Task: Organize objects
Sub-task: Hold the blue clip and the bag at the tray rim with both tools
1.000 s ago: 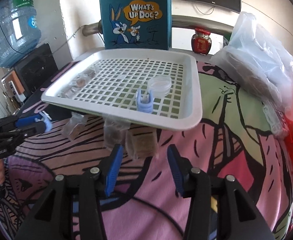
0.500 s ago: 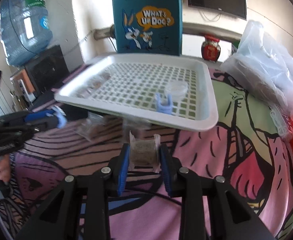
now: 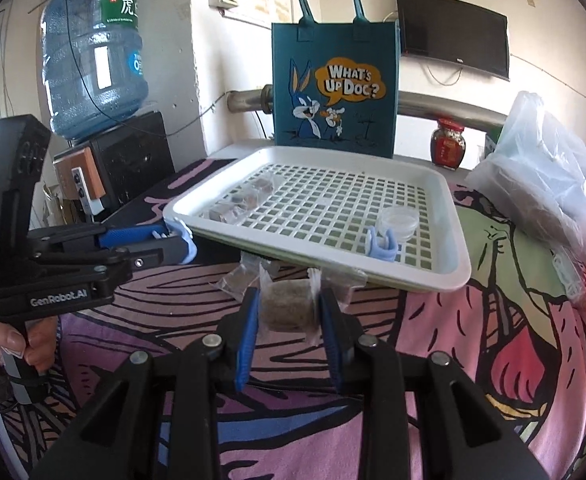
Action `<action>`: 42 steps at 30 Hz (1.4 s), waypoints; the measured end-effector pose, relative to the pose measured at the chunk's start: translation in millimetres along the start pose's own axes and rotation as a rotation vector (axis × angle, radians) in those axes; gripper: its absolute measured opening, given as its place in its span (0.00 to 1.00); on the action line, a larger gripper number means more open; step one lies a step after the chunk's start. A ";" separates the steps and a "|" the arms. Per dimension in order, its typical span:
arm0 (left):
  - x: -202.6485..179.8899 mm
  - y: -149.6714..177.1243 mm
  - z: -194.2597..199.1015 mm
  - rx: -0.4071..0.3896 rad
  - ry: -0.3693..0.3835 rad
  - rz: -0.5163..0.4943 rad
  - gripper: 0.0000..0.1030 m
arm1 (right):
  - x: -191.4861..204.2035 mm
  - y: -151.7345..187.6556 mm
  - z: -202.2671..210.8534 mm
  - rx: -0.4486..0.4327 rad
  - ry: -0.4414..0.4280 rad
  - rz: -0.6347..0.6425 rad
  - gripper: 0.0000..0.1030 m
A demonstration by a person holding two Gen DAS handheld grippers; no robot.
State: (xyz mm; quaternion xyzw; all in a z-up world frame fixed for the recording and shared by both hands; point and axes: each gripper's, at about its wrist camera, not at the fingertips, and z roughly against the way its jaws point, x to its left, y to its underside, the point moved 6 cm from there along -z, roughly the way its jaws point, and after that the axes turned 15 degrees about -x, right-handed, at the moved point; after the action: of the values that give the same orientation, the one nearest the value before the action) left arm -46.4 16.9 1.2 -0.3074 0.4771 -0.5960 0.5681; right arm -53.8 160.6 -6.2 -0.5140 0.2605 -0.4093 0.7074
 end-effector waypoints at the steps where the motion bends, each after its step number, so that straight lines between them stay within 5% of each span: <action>1: 0.7 -0.2 0.2 -0.002 0.000 0.003 0.38 | 1.0 -0.4 1.5 -0.006 -0.002 0.004 0.28; 42: -5.7 -4.1 7.8 -0.047 0.005 -0.032 0.38 | 5.6 -3.8 8.5 -0.047 -0.019 0.020 0.29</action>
State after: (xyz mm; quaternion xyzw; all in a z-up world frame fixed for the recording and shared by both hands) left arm -40.0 20.4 8.7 -0.3269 0.4874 -0.5944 0.5498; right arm -45.3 159.7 0.5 -0.5317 0.2685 -0.3912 0.7016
